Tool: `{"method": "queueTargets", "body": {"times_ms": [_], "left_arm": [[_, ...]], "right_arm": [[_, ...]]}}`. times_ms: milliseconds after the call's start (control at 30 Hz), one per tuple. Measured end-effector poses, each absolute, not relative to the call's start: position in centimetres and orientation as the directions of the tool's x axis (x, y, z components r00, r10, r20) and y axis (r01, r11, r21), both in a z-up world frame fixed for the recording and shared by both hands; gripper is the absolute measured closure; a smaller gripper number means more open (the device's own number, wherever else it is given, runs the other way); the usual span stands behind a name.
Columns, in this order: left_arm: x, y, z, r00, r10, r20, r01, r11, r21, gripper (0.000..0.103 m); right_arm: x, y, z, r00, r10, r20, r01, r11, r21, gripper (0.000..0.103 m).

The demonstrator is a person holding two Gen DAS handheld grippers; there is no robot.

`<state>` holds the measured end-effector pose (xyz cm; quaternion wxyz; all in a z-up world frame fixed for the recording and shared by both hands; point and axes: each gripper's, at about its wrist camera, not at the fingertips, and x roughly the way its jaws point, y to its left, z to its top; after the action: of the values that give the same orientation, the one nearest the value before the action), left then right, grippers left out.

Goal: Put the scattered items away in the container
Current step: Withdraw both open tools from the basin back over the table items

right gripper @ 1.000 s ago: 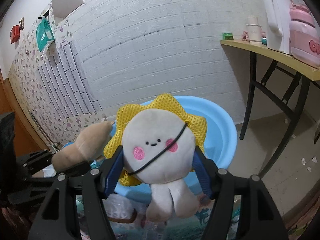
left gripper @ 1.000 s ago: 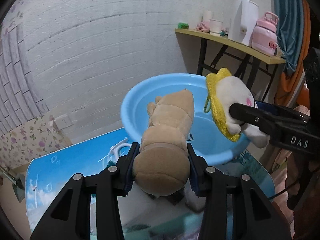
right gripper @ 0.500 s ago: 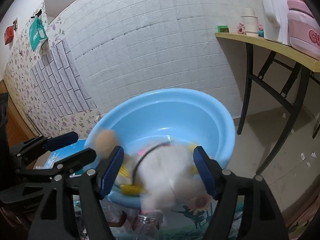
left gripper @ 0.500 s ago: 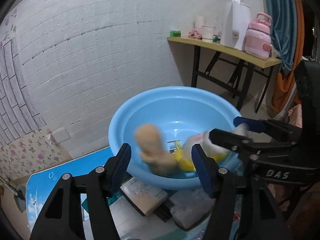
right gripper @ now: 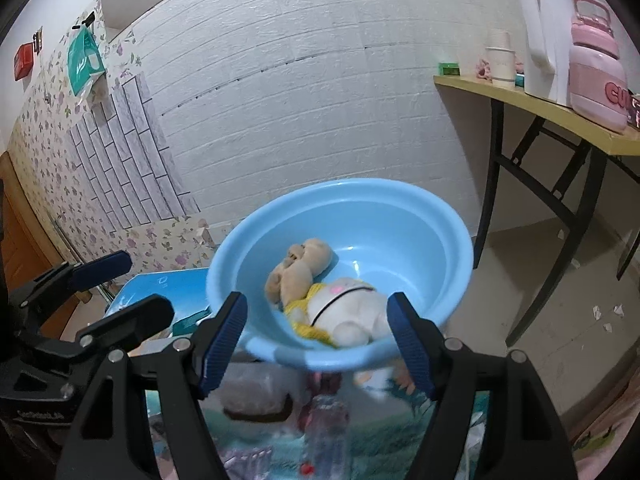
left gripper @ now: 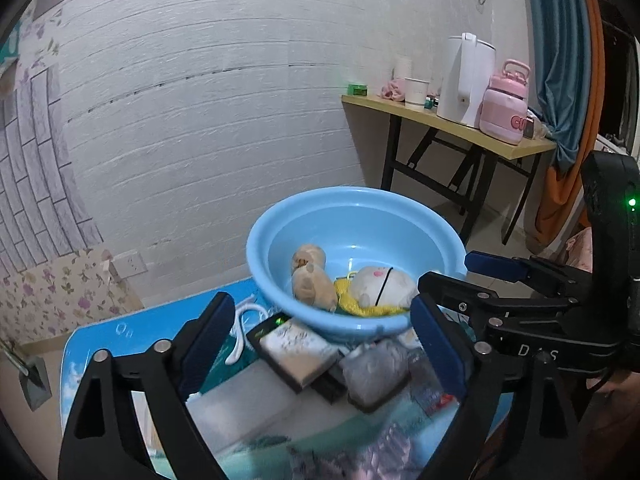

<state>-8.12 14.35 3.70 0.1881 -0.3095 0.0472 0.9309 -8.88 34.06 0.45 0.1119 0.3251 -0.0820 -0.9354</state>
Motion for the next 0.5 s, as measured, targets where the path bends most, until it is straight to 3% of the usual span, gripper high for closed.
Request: {"method": "queueTargets", "body": {"times_ms": [200,333,500], "left_arm": [[-5.8,12.3,4.4,-0.754,0.279,-0.595,-0.343,-0.939,-0.005,0.006],[-4.2,10.2,4.8,-0.75,0.3,-0.589,-0.333,-0.941,-0.055,0.006],[-3.0,8.0,4.0,-0.768,0.234,-0.597,-0.263,-0.964,-0.04,0.006]], "right_arm": [[-6.8,32.5,1.2,-0.759,-0.26,-0.597,0.166,-0.964,0.209,0.031],[-5.5,31.8,1.7,-0.754,-0.268,-0.599,0.177,-0.962,0.208,0.031],[-4.5,31.6,1.6,-0.748,-0.259,-0.611,0.172,-0.965,0.199,0.031]]}}
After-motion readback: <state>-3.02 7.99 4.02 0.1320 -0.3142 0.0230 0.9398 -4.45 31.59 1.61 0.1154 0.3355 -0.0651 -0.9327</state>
